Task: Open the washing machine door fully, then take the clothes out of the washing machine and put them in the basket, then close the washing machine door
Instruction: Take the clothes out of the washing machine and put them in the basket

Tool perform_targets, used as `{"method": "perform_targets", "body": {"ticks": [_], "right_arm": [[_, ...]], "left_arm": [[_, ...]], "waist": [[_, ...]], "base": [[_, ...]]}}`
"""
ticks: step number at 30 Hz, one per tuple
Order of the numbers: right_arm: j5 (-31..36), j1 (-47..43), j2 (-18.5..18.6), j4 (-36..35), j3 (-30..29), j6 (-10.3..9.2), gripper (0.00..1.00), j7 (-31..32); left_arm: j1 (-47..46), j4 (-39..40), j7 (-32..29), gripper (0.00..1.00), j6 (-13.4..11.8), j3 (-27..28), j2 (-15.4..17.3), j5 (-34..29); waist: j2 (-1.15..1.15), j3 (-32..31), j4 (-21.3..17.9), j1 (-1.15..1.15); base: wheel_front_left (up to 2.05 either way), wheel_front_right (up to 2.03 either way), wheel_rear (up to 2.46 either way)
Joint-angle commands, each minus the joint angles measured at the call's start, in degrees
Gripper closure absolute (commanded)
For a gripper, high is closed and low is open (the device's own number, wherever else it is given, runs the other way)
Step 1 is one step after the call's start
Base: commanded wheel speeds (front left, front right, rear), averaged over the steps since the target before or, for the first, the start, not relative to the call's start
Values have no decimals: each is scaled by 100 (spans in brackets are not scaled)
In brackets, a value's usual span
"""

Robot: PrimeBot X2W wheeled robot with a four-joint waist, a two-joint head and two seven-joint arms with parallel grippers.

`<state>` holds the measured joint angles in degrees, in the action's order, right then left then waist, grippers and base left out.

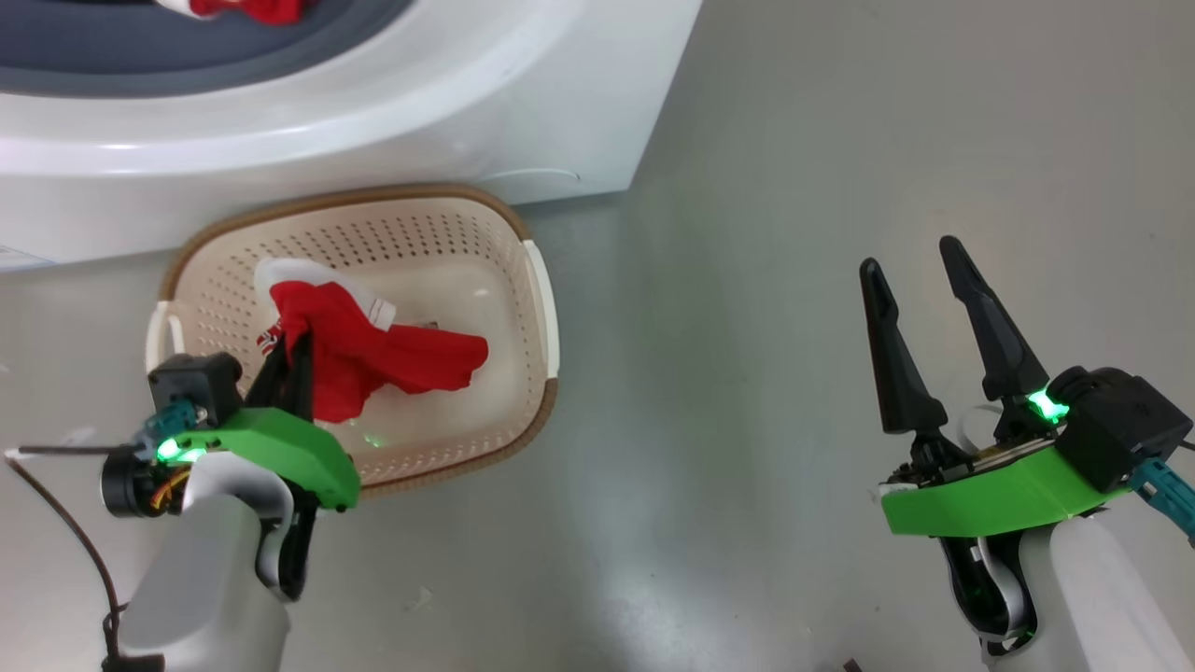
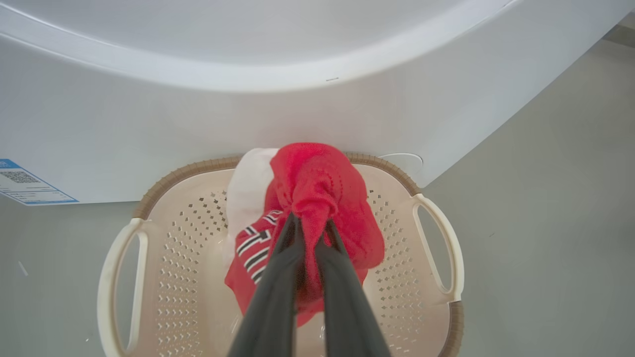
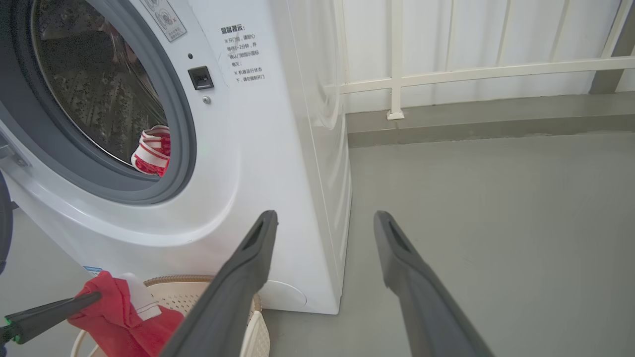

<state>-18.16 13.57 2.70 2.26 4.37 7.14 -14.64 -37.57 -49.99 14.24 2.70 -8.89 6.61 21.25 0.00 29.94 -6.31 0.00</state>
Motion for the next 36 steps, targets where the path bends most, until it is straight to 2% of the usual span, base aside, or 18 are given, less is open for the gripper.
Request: {"method": "perform_targets", "body": {"ticks": [1, 10, 11, 12, 13, 14, 15, 17, 18, 19, 20, 21, 30, 36], "right_arm": [[-46, 52, 18, -140, 133, 35, 0, -36], [-109, 190, 18, -122, 269, 35, 0, -36], [-117, 200, 18, -116, 277, 35, 0, -36], [-126, 213, 18, -111, 287, 35, 0, -36], [-131, 224, 18, -104, 290, 35, 0, -36], [-128, 230, 18, -93, 292, 35, 0, -36], [-120, 231, 18, -85, 287, 35, 0, -36], [-118, 231, 18, -77, 268, 35, 0, -36], [-122, 237, 18, -74, 264, 35, 0, -36], [-128, 245, 18, -72, 262, 35, 0, -36], [-133, 254, 18, -69, 258, 35, 0, -36], [-137, 262, 18, -64, 251, 35, 0, -36], [-142, 284, 18, 20, 181, 35, 0, -36], [-102, 236, 18, 90, 138, 35, 0, -36]], "left_arm": [[-98, -37, 73, 100, 57, 145, 165, -17], [-816, -1423, 35, 100, 143, 76, 216, 13], [-874, -1539, 16, 84, 157, 97, 207, 53], [-930, -1640, 15, 63, 156, 100, 214, 65], [-977, -1727, 17, 36, 148, 80, 226, 48], [-1016, -1817, 18, 42, 144, 72, 231, 49], [-1049, -1903, 16, 51, 149, 74, 223, 65], [-1107, -2031, -1, 54, 163, 75, 216, 94], [-1130, -2079, -8, 51, 166, 69, 221, 100], [-1151, -2119, -14, 34, 167, 63, 225, 105], [-1171, -2150, -14, 3, 167, 58, 230, 110], [-1189, -2178, -14, 0, 165, 53, 231, 116], [-1234, -2169, 58, 0, 154, 12, 142, 131], [-991, -1709, 73, 0, 155, 51, 82, 115]], "waist": [[0, 143, -109, 0], [0, 529, -339, 0], [0, 559, -358, 0], [0, 589, -381, 0], [0, 607, -396, 0], [0, 628, -409, 0], [0, 639, -412, 0], [0, 674, -424, 0], [0, 691, -433, 0], [0, 707, -441, 0], [0, 720, -448, 0], [0, 727, -450, 0], [0, 557, -308, 0], [0, 253, -141, 0]], "base": [[0, 0, 0], [0, 0, 0], [0, 0, 0], [0, 0, 0], [0, 0, 0], [0, 0, 0], [0, 0, 0], [0, 0, 0], [0, 0, 0], [0, 0, 0], [0, 0, 0], [0, 0, 0], [0, 0, 0], [0, 0, 0]]}}
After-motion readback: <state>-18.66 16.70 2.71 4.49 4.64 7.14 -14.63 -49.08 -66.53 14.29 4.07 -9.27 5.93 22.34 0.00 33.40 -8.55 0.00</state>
